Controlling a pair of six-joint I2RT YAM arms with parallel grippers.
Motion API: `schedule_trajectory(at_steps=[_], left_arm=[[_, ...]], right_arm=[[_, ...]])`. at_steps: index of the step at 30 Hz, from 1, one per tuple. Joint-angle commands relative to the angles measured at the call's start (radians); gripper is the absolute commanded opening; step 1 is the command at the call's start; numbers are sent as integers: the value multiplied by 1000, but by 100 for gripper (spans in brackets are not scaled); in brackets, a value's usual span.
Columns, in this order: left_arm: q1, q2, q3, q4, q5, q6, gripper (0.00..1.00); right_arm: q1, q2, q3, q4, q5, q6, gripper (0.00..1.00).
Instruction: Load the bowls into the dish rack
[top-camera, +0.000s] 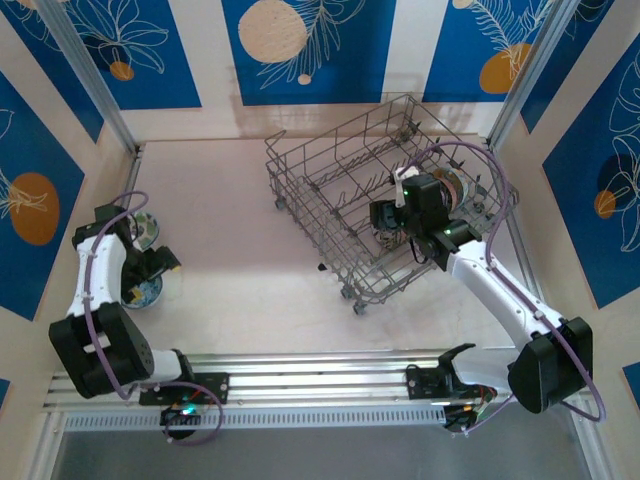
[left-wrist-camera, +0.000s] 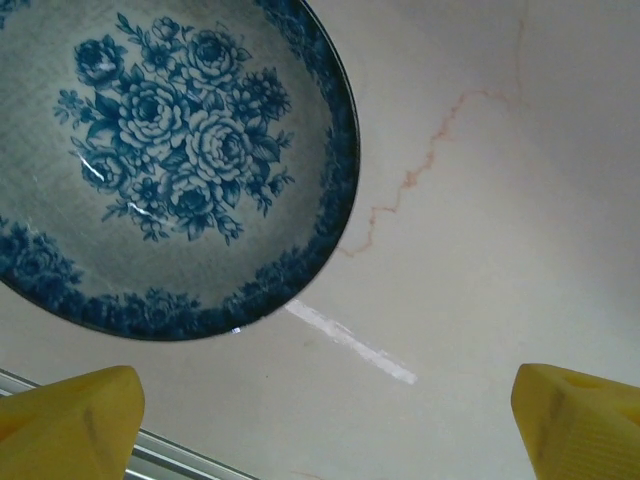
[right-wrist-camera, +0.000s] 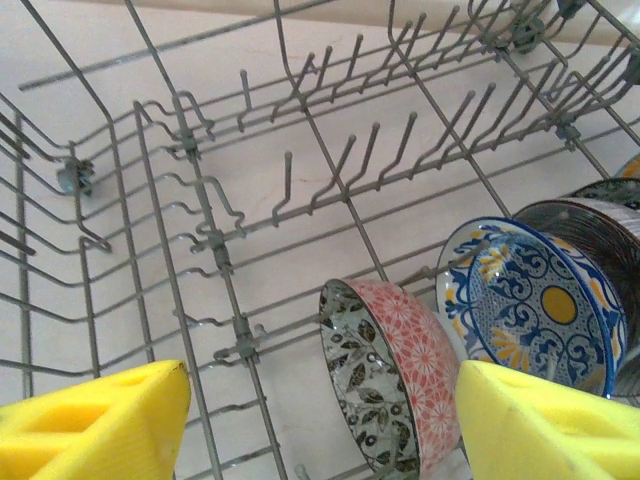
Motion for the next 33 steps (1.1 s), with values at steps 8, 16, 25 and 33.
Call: schedule_trajectory(at_steps=[8, 16, 25, 33], left_arm=[[10, 173, 56, 83, -29, 39, 88], [10, 294, 113, 112, -25, 51, 76], [9, 328, 100, 134, 8, 45, 46], [10, 321, 80, 134, 47, 33, 22]], right_arm=[[-27, -1, 20, 20, -128, 20, 70], [-19, 17, 57, -8, -122, 24, 70], [11, 40, 94, -33, -103, 30, 70], [46, 49, 115, -49, -78, 28, 70]])
